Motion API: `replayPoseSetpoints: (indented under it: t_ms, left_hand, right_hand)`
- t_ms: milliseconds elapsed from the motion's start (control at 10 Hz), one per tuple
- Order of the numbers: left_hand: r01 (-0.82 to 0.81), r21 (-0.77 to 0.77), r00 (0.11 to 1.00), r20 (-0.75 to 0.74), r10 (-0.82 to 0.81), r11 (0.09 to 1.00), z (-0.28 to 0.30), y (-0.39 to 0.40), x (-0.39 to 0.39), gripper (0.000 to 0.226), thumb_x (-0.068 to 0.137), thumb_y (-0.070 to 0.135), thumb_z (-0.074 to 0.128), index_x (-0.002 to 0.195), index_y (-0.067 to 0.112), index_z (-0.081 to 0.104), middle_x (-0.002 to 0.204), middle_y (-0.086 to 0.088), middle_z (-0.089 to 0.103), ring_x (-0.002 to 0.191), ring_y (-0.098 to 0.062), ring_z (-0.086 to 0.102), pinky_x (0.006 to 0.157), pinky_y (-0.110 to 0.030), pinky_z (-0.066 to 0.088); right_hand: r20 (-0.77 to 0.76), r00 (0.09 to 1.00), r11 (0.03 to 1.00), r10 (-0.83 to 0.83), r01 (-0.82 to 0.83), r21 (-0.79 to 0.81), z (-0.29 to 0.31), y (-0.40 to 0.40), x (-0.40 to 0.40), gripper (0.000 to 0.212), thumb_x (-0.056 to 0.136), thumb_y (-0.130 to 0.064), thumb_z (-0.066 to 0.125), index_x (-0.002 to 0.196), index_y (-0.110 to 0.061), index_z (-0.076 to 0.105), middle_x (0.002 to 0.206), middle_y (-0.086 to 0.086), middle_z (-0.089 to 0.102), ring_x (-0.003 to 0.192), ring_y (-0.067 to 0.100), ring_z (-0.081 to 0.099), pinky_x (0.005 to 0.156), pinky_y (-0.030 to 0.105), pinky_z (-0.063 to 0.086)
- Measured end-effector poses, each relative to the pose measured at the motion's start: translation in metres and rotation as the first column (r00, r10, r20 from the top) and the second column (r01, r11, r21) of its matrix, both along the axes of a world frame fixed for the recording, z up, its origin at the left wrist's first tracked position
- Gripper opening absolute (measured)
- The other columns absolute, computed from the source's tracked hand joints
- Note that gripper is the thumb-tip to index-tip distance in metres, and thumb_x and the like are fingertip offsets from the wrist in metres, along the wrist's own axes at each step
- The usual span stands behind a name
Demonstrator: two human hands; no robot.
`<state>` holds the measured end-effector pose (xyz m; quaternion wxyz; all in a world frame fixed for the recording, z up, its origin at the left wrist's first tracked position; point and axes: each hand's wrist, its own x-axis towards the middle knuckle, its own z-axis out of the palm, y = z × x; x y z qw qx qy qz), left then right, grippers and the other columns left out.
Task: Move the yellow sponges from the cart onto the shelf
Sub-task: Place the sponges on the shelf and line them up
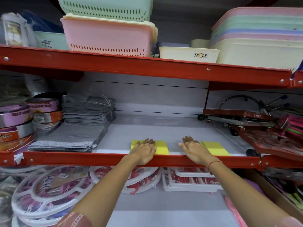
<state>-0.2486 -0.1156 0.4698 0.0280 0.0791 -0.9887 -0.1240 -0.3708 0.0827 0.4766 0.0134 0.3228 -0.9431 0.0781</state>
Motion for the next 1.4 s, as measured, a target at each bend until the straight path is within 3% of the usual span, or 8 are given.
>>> replayPoseSetpoints:
  t_ms: [400, 600, 700, 900, 1100, 1200, 1300, 1400]
  left_hand:
    - [-0.011, -0.048, 1.0, 0.003, 0.011, 0.999, -0.004, 0.001, 0.001, 0.055, 0.103, 0.034, 0.013, 0.154, 0.014, 0.01, 0.164, 0.0, 0.007, 0.151, -0.014, 0.002, 0.125, -0.039, 0.003]
    - [-0.016, -0.065, 1.0, -0.005, 0.016, 0.998, -0.004, 0.002, 0.0, 0.055, 0.103, 0.035, 0.013, 0.154, 0.016, 0.01, 0.164, 0.001, 0.007, 0.151, -0.013, 0.003, 0.125, -0.039, 0.003]
    - [-0.015, -0.068, 1.0, -0.003, 0.015, 0.998, -0.004, 0.002, 0.0, 0.055, 0.102, 0.034, 0.013, 0.154, 0.016, 0.01, 0.164, 0.001, 0.007, 0.151, -0.012, 0.002, 0.125, -0.039, 0.003]
    - [-0.016, -0.065, 1.0, -0.009, 0.015, 0.998, -0.004, 0.001, 0.0, 0.055, 0.102, 0.034, 0.013, 0.154, 0.016, 0.011, 0.164, 0.001, 0.008, 0.151, -0.012, 0.003, 0.125, -0.039, 0.004]
    - [-0.016, -0.078, 1.0, -0.009, 0.015, 0.997, -0.004, 0.002, 0.001, 0.055, 0.103, 0.033, 0.013, 0.154, 0.016, 0.011, 0.164, 0.001, 0.007, 0.151, -0.012, 0.003, 0.125, -0.038, 0.004]
    - [-0.015, -0.085, 1.0, -0.008, 0.014, 0.996, -0.004, 0.002, 0.001, 0.055, 0.103, 0.033, 0.012, 0.154, 0.015, 0.01, 0.164, 0.001, 0.007, 0.151, -0.012, 0.003, 0.125, -0.038, 0.004]
    - [-0.015, -0.091, 1.0, -0.011, 0.014, 0.996, -0.006, 0.001, 0.001, 0.055, 0.103, 0.034, 0.012, 0.154, 0.015, 0.01, 0.164, 0.001, 0.007, 0.151, -0.012, 0.003, 0.125, -0.038, 0.004]
    - [-0.015, -0.086, 1.0, -0.017, 0.014, 0.996, -0.007, 0.0, 0.0, 0.055, 0.102, 0.034, 0.012, 0.154, 0.016, 0.011, 0.164, 0.002, 0.007, 0.151, -0.012, 0.003, 0.125, -0.037, 0.003]
  right_hand:
    - [0.079, 0.997, 0.997, 0.013, -0.007, -0.077, -0.007, -0.032, 0.023, 0.058, 0.103, -0.035, 0.015, 0.146, 0.001, 0.029, 0.158, 0.019, 0.024, 0.149, 0.026, 0.018, 0.122, 0.038, 0.017]
    - [0.352, 0.934, 0.957, 0.053, 0.054, -0.286, 0.013, -0.053, 0.033, 0.05, 0.101, -0.032, 0.015, 0.129, -0.009, 0.05, 0.156, 0.016, 0.029, 0.145, 0.027, 0.026, 0.116, 0.036, 0.021]
    - [0.497, 0.865, 0.88, 0.077, 0.176, -0.442, 0.018, -0.057, 0.033, 0.059, 0.099, -0.04, 0.02, 0.151, -0.012, 0.022, 0.162, 0.007, 0.016, 0.15, 0.023, 0.013, 0.123, 0.039, 0.011]
    - [0.586, 0.803, 0.828, 0.114, 0.249, -0.503, 0.019, -0.053, 0.029, 0.057, 0.1, -0.033, 0.022, 0.15, -0.005, 0.021, 0.161, 0.013, 0.016, 0.149, 0.024, 0.016, 0.121, 0.038, 0.013]
    - [0.528, 0.841, 0.807, 0.117, 0.229, -0.544, 0.02, -0.046, 0.027, 0.056, 0.1, -0.039, 0.022, 0.152, -0.017, 0.021, 0.161, 0.005, 0.019, 0.149, 0.023, 0.017, 0.121, 0.04, 0.013]
    - [0.367, 0.93, 0.842, -0.009, 0.204, -0.499, 0.027, -0.024, 0.018, 0.053, 0.101, -0.035, 0.02, 0.145, -0.01, 0.038, 0.153, 0.014, 0.038, 0.14, 0.031, 0.035, 0.115, 0.042, 0.027]
    - [0.166, 0.973, 0.922, -0.16, 0.208, -0.327, 0.026, 0.013, 0.003, 0.047, 0.101, -0.021, 0.022, 0.123, 0.007, 0.052, 0.132, 0.029, 0.053, 0.119, 0.041, 0.052, 0.098, 0.044, 0.041]
    - [0.034, 0.964, 0.946, -0.264, 0.265, -0.188, 0.015, 0.05, -0.007, 0.039, 0.099, -0.015, 0.024, 0.124, 0.003, 0.048, 0.132, 0.026, 0.051, 0.127, 0.037, 0.045, 0.104, 0.045, 0.038]
